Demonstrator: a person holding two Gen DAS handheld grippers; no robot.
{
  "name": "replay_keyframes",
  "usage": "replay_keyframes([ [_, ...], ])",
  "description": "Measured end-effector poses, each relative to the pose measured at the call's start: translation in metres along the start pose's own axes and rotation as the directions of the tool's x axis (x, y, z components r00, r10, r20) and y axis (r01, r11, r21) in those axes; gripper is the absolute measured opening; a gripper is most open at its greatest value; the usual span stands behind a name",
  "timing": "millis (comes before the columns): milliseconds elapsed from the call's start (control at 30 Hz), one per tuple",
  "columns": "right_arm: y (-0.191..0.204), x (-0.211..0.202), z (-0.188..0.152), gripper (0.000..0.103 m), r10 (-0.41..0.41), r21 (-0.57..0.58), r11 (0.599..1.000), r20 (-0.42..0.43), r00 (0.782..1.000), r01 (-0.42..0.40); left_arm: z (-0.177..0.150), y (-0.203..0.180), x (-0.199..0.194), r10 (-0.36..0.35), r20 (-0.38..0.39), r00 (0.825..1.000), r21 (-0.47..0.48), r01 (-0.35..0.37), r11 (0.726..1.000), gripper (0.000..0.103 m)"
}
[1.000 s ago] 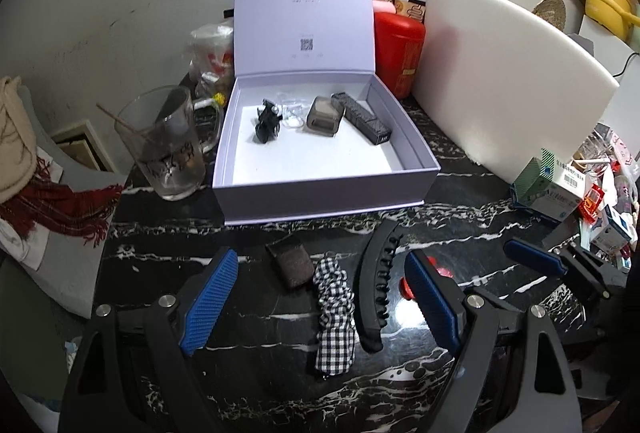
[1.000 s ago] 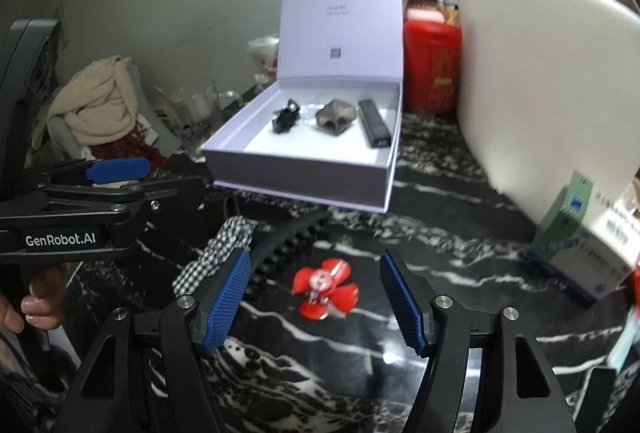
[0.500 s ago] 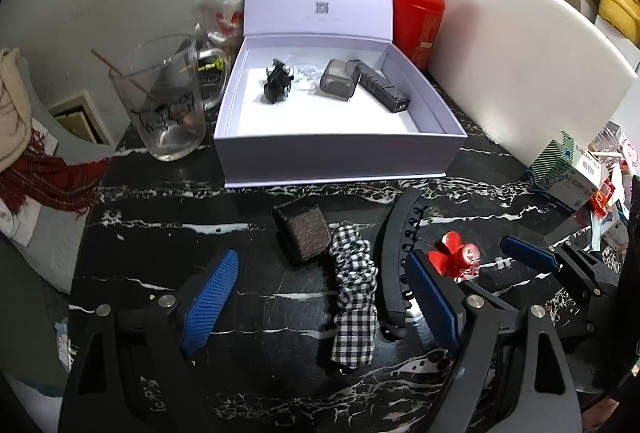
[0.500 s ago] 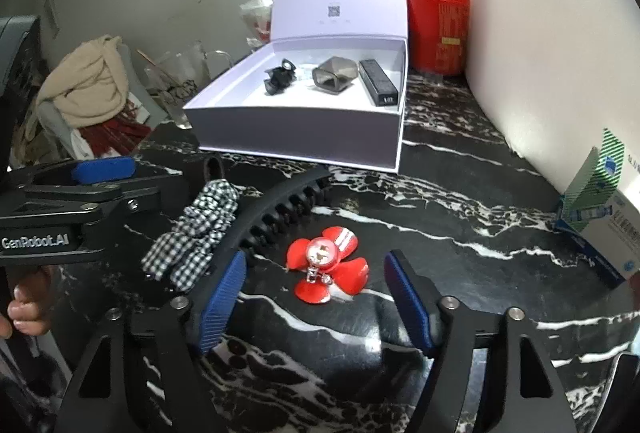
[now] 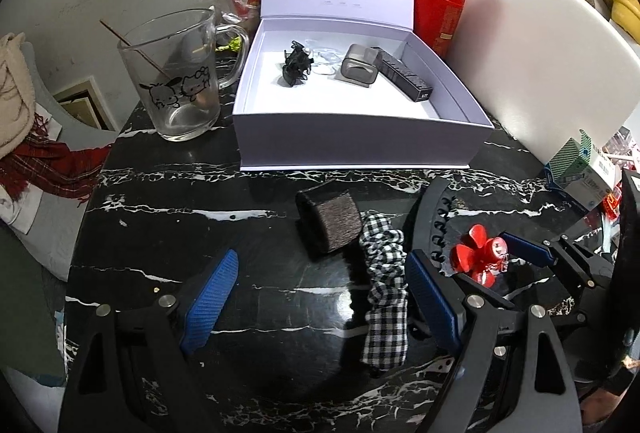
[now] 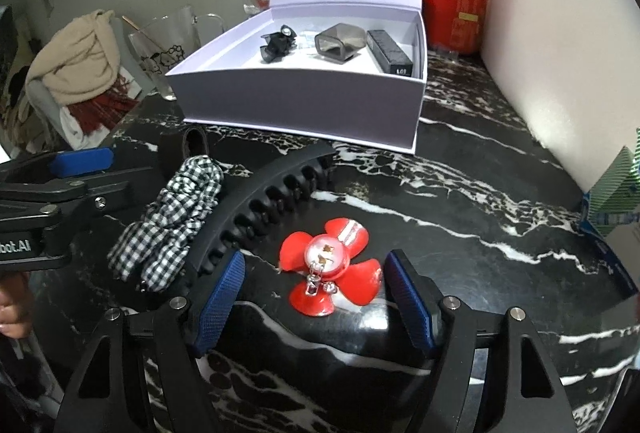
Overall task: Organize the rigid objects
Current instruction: 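Grasp the dark fabric block with the left tool while the right tool grasps the red flower toy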
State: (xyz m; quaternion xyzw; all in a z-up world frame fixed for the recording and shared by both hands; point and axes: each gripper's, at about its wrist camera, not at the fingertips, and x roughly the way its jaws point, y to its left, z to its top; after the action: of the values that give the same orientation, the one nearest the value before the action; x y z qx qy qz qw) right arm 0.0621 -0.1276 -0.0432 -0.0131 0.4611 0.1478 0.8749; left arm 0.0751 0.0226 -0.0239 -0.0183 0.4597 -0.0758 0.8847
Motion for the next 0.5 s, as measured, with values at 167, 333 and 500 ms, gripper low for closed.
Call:
replay_keyframes([
  [167, 0.006, 0.001, -0.001, 0.051, -0.07, -0.057, 0.996, 0.013, 0.997, 0.07, -0.002, 0.002, 0.001, -0.006, 0.0, 1.0, -0.002, 0.006, 1.0, 0.086],
  [333, 0.0, -0.002, -0.002, 0.051, -0.029, -0.022, 0.999, 0.02, 0.999, 0.03, -0.003, 0.0, 0.003, -0.025, -0.006, 1.0, -0.005, 0.025, 1.0, 0.086],
  [500, -0.011, -0.007, -0.005, 0.051, 0.008, 0.032, 0.999, 0.023, 1.0, -0.009, -0.005, -0.005, 0.006, -0.033, -0.006, 0.999, -0.003, 0.033, 0.999, 0.086],
])
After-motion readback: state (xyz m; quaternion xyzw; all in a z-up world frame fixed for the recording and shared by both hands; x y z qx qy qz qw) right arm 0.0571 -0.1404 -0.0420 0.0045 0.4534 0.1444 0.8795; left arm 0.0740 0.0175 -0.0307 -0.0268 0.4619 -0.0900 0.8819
